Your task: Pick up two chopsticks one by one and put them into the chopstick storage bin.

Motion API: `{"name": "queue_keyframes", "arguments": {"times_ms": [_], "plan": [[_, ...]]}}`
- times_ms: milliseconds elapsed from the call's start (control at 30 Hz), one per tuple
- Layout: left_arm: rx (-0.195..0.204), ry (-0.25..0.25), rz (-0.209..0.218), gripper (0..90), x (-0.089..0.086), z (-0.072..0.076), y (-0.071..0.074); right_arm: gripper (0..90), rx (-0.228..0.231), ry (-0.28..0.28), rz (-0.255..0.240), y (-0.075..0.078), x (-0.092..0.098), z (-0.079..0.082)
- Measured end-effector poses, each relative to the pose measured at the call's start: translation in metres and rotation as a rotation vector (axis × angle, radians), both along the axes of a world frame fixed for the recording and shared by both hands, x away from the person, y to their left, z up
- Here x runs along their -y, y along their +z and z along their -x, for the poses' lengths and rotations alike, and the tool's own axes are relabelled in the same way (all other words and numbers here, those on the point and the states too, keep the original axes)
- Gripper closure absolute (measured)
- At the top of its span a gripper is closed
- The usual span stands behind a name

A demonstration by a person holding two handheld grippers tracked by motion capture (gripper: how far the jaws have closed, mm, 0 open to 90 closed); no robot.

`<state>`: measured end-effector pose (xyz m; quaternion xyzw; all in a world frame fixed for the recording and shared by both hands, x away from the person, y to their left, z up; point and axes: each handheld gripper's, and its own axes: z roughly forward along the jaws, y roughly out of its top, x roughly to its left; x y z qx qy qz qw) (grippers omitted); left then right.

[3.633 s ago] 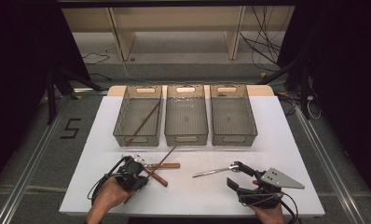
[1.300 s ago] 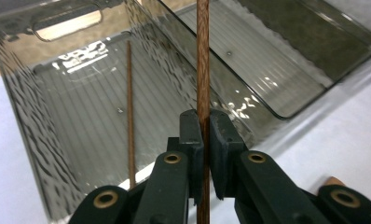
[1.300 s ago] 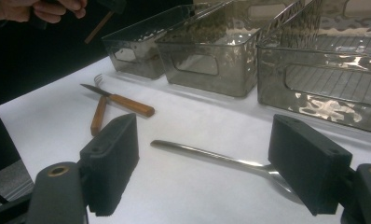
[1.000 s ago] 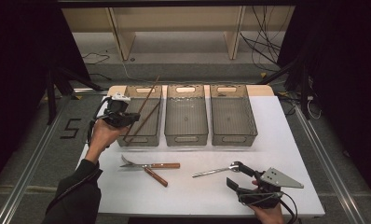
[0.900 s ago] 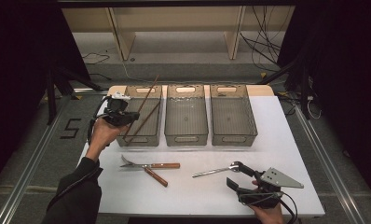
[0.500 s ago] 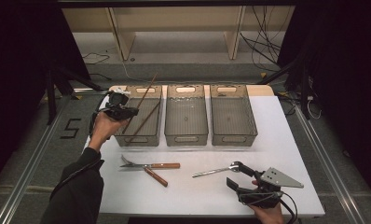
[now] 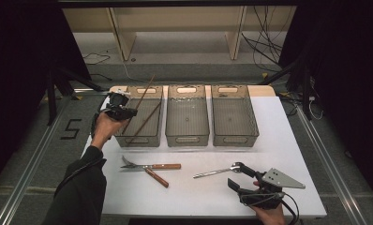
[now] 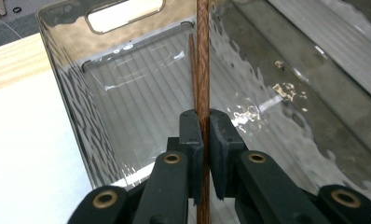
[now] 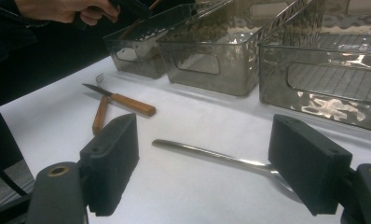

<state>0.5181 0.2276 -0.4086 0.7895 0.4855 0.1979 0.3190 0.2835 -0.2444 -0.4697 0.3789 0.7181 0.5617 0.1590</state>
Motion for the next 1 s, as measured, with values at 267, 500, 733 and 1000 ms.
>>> {"name": "queue_keyframes", "arguments": {"times_ms": [267, 500, 733, 1000], "plan": [[-0.018, 0.006, -0.006, 84.3, 0.0, 0.002, -0.008, 24.9, 0.003, -0.001, -0.001, 0.0, 0.0, 0.0], [-0.028, 0.015, -0.003, 83.9, 0.0, 0.002, -0.015, 24.9, 0.003, -0.001, 0.001, 0.0, 0.0, 0.0], [-0.051, 0.024, 0.01, 83.0, -0.001, 0.003, -0.019, 24.9, 0.004, -0.002, 0.001, 0.0, -0.001, 0.0], [-0.019, 0.02, 0.072, 60.3, 0.0, 0.009, -0.013, 24.9, 0.004, 0.001, 0.002, 0.0, -0.001, 0.001]]}}
